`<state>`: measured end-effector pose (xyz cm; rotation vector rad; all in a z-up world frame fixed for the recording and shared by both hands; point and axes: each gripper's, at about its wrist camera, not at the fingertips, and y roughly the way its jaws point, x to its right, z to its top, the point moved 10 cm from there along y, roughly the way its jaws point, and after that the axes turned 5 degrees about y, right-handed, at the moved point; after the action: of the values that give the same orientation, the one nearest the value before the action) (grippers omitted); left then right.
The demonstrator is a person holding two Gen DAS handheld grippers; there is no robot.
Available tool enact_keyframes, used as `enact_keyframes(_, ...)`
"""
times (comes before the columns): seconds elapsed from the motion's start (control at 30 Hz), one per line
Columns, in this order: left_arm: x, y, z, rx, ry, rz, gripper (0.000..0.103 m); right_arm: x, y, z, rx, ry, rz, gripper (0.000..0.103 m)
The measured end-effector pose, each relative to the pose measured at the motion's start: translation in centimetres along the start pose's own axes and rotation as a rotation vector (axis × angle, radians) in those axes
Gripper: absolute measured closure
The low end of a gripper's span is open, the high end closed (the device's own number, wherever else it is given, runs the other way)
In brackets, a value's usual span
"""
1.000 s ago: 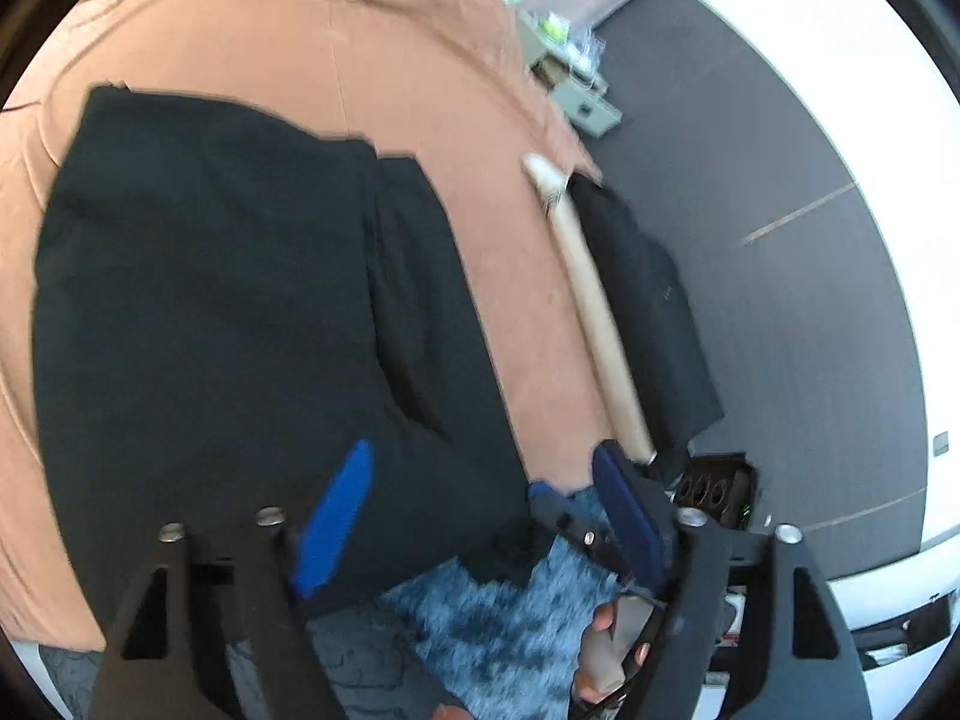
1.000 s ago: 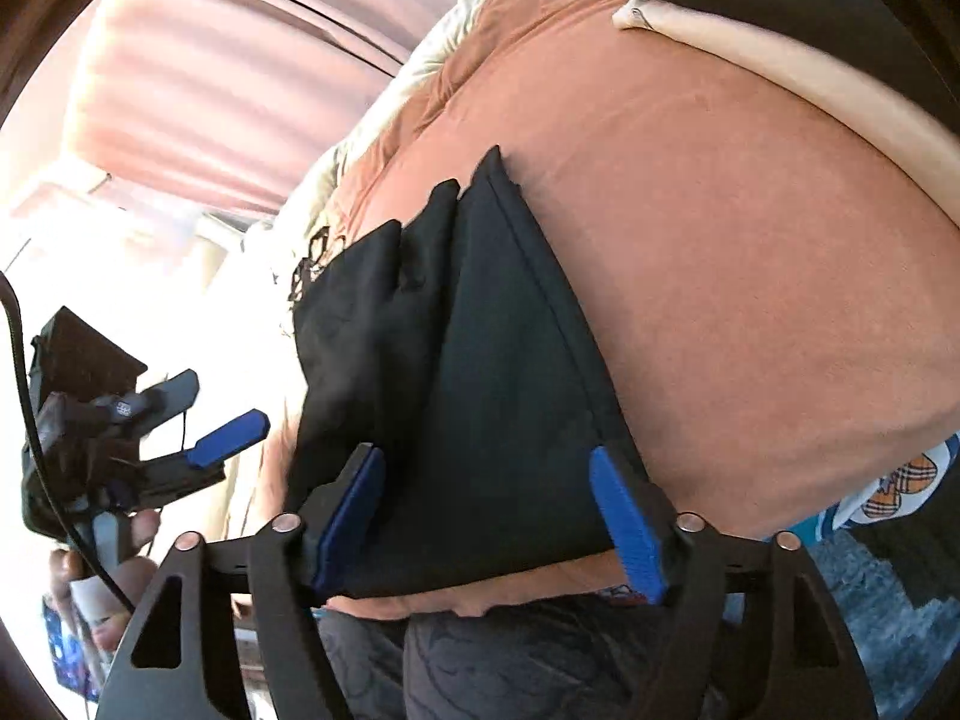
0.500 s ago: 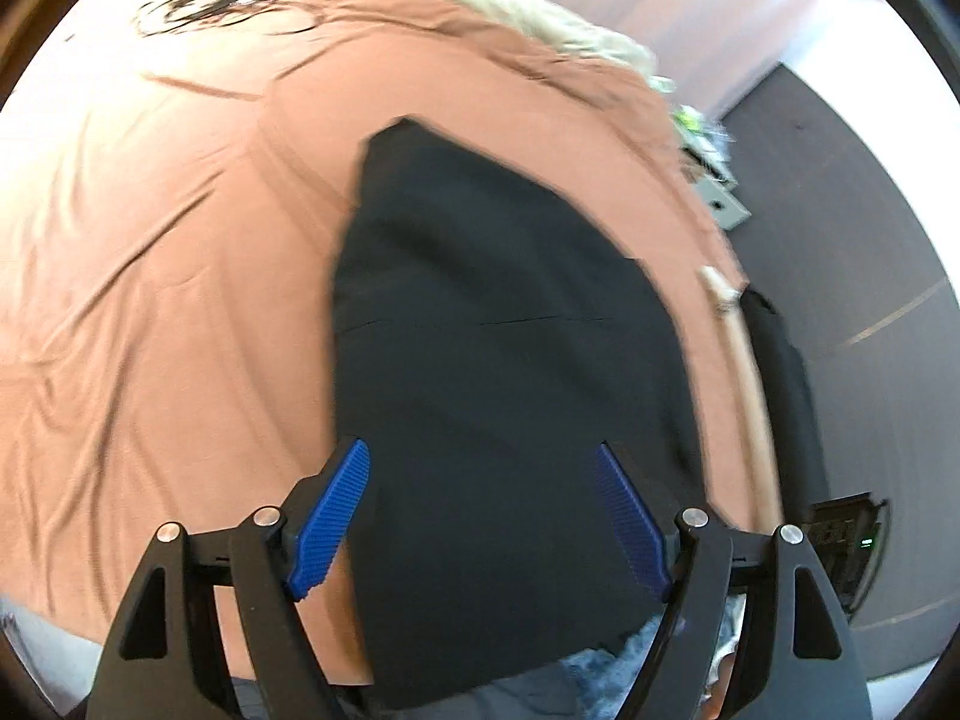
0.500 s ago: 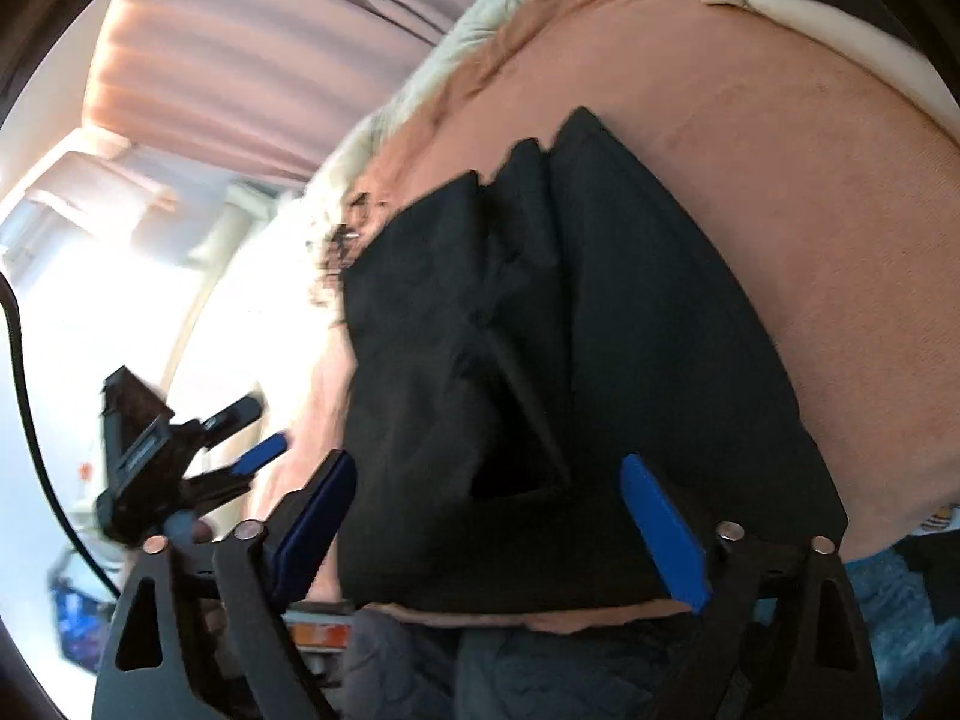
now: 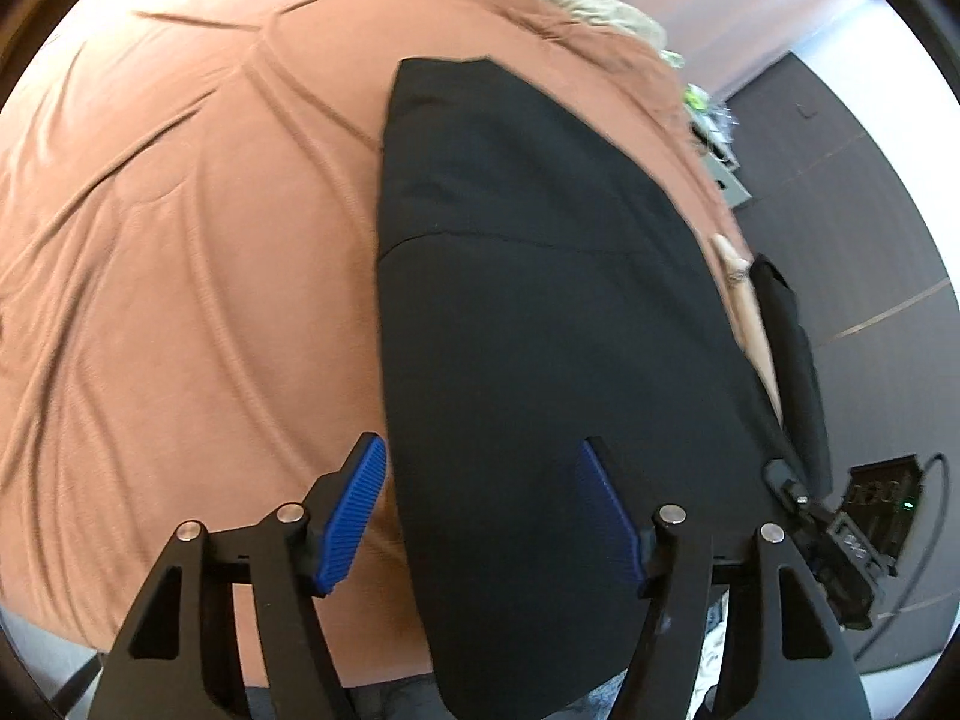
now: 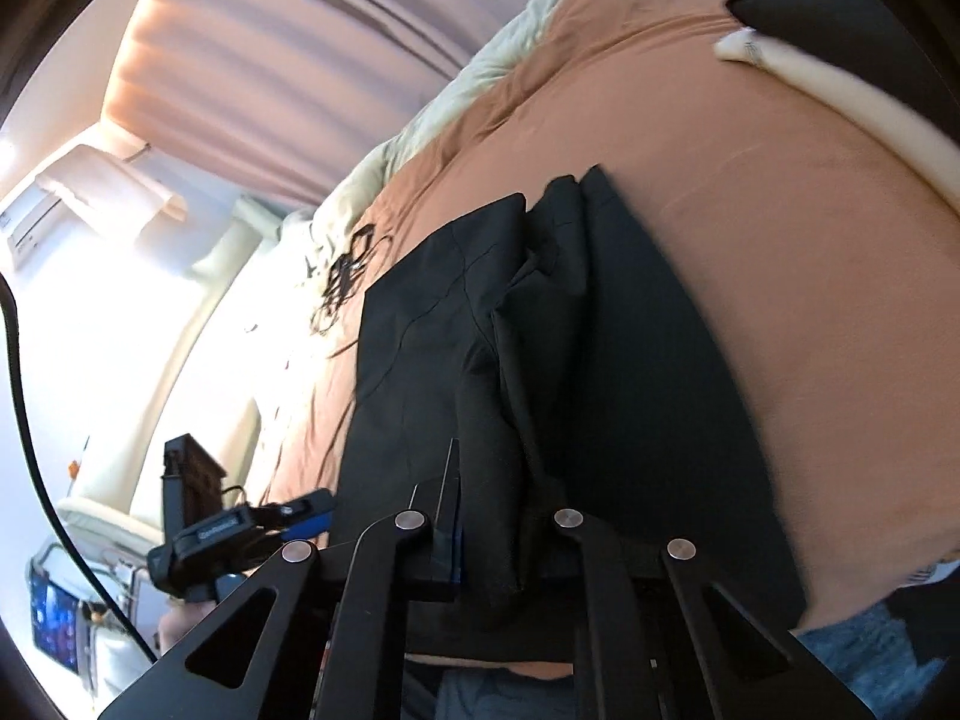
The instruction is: Fold large clothes
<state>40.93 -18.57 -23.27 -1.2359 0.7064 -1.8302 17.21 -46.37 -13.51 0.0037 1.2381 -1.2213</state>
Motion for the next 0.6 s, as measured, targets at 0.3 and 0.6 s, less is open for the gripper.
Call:
enact_keyframes(0.3, 2.5, 0.6, 0.7, 0.005, 0.053, 0.014, 0.043, 4.0, -1.4, -0.8, 0.008, 0.075, -0.023, 0.092)
enact_keyframes(0.6, 0.9, 2.9, -0.1, -0.042, 0.022, 0.034, 0.043, 5.8, -1.6, -2.3, -0.032, 0.108, -0.045, 0.088)
